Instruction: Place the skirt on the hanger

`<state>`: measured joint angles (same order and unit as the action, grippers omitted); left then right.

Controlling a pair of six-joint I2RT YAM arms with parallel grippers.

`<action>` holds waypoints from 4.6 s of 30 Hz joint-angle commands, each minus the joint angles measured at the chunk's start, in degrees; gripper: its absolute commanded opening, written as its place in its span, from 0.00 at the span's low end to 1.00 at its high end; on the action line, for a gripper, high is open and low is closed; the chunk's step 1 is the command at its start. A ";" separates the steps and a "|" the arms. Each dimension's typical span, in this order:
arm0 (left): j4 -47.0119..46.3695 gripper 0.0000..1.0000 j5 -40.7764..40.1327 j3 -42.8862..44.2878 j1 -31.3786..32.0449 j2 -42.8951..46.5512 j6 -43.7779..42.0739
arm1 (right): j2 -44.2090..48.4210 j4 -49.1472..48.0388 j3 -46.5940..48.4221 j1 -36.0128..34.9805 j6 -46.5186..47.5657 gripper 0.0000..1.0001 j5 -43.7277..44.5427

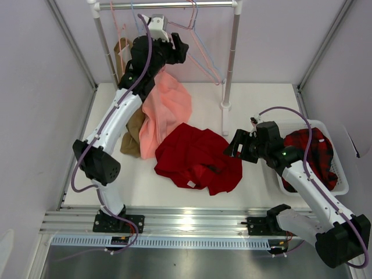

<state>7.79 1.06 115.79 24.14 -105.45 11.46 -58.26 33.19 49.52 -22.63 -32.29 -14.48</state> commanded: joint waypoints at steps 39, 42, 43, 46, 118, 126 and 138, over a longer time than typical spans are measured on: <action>-2.34 0.68 -4.57 0.84 1.00 -1.35 5.94 | 2.01 1.17 -0.39 0.22 1.44 0.78 -0.55; -2.87 0.69 -5.72 0.05 1.00 0.15 5.59 | 2.01 1.18 -0.30 0.22 1.62 0.78 -0.55; -3.04 0.69 -5.63 0.05 1.00 0.50 5.59 | 2.01 1.18 -0.30 0.22 1.62 0.78 -0.64; -3.57 0.69 -4.76 0.31 1.00 1.56 5.59 | 1.83 0.91 -0.39 0.22 1.44 0.78 -0.81; -2.52 0.62 -6.51 4.97 6.27 -3.45 6.29 | 3.94 2.32 -1.88 1.63 2.59 0.78 -1.34; -1.11 0.63 -8.44 4.89 6.27 -1.34 5.41 | 3.68 1.88 -1.88 1.63 2.50 0.78 -1.51; -0.59 0.65 -6.60 8.48 7.32 -4.58 6.29 | 3.68 1.88 -1.79 1.63 2.76 0.78 -1.52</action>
<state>7.60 -5.85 120.66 30.61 -109.75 17.96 -55.44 35.75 47.66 -21.21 -30.79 -15.51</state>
